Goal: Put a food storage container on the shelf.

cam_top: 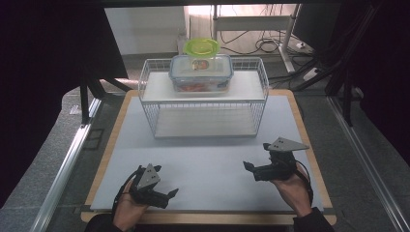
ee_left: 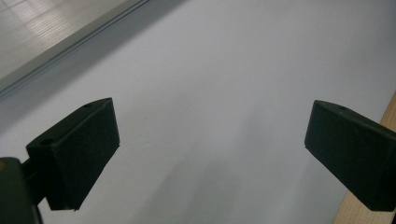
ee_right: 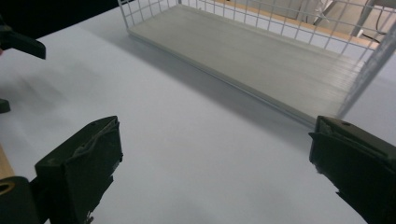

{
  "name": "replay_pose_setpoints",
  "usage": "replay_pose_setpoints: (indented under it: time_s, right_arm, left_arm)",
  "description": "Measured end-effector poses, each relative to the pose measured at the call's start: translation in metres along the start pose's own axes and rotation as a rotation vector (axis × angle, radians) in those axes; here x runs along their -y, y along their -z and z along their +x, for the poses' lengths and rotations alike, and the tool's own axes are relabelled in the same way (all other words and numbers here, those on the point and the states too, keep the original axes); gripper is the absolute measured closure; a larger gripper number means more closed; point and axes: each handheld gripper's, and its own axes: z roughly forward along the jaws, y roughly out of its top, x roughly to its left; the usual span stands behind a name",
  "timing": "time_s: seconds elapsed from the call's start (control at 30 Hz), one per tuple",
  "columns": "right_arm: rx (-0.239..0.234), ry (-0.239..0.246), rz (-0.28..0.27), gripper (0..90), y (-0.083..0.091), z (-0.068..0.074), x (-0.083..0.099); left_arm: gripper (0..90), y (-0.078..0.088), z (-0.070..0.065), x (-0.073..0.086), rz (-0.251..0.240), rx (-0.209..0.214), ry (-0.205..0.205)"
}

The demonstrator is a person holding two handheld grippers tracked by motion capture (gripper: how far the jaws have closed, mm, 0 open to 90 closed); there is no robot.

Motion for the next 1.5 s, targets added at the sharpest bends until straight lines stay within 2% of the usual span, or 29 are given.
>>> replay_pose_setpoints:
  time_s: [0.27, 0.53, 0.87, 1.17, 1.37, 1.5]
  right_arm:
    - [0.02, -0.024, 0.023, 2.8, 0.004, -0.004, 0.018]
    - [0.062, -0.048, 0.039, 2.3, 0.007, -0.009, 0.038]
    - [0.088, -0.038, 0.067, 2.3, 0.005, -0.01, 0.054]
    - [0.091, -0.039, 0.119, 2.3, -0.003, -0.014, 0.066]
    - [0.082, -0.074, 0.166, 2.3, -0.013, -0.016, 0.075]
    - [0.082, -0.078, 0.18, 2.3, -0.016, -0.016, 0.077]
  left_arm:
    - [2.9, -0.001, 0.0, 0.0, 0.003, 0.001, -0.002]
    - [2.8, -0.002, -0.001, 0.0, 0.009, 0.0, -0.008]
    - [2.8, -0.003, -0.001, 0.001, 0.016, -0.002, -0.017]
    - [2.8, -0.004, -0.002, 0.001, 0.022, 0.0, -0.02]
    - [2.8, -0.005, -0.003, 0.001, 0.028, 0.002, -0.022]
    - [2.8, -0.006, -0.003, 0.001, 0.033, 0.004, -0.027]
